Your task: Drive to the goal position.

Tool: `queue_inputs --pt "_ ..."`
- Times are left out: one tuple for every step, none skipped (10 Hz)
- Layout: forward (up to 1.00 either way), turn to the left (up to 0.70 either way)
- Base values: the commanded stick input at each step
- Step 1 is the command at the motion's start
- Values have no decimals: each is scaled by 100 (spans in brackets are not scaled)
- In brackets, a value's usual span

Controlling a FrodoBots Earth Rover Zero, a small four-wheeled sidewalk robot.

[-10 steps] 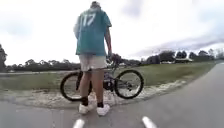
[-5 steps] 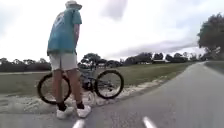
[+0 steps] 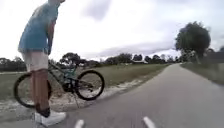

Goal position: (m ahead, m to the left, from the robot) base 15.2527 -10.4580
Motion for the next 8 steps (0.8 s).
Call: queue_inputs --pt "0 -70" --pt "0 -70" --pt "0 -70" --pt "0 -70" --pt "0 -70" --pt "0 -70" --pt "0 -70" --pt "0 -68"
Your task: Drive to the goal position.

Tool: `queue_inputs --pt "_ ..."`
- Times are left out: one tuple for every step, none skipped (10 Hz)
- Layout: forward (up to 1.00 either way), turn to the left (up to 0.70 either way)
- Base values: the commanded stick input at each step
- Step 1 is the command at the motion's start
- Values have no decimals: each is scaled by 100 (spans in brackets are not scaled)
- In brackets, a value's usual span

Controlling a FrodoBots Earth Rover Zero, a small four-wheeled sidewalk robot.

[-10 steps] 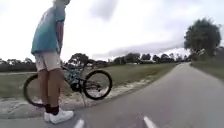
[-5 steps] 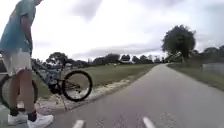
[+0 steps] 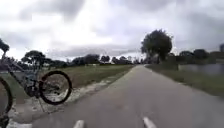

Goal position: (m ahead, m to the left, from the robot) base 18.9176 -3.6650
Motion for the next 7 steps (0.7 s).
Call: queue_inputs --pt "0 -61" --pt "0 -51" --pt "0 -31" --pt "0 -3" --pt "15 0" --pt "66 0" --pt "70 0"
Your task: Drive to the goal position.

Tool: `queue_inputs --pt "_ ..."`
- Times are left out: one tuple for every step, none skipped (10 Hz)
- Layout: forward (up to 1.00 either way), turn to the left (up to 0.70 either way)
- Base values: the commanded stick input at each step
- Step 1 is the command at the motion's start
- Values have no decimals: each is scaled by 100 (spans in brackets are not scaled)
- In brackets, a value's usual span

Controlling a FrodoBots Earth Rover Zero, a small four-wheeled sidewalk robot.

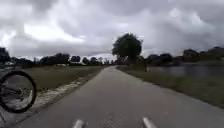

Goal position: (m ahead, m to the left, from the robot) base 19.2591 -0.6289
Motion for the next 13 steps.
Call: queue_inputs --pt "70 0" --pt "70 0" --pt "70 0" --pt "70 0" --pt "70 0" --pt "70 0" --pt "70 0" --pt "70 5" --pt "70 22" --pt "70 35" --pt "70 15" --pt "70 0" --pt "70 0"
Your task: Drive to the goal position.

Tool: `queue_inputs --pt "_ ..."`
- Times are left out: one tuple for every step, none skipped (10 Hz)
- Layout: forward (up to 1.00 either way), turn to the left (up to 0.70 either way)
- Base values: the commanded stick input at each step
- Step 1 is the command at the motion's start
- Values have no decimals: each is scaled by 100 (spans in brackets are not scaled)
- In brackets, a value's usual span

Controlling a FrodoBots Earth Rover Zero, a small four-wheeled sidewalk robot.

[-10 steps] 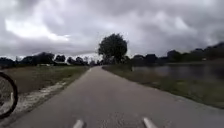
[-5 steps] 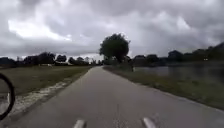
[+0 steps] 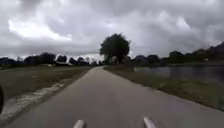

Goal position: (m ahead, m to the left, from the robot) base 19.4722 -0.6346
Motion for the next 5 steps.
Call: queue_inputs --pt "70 0" --pt "70 0" --pt "70 0" --pt "70 0" --pt "70 0"
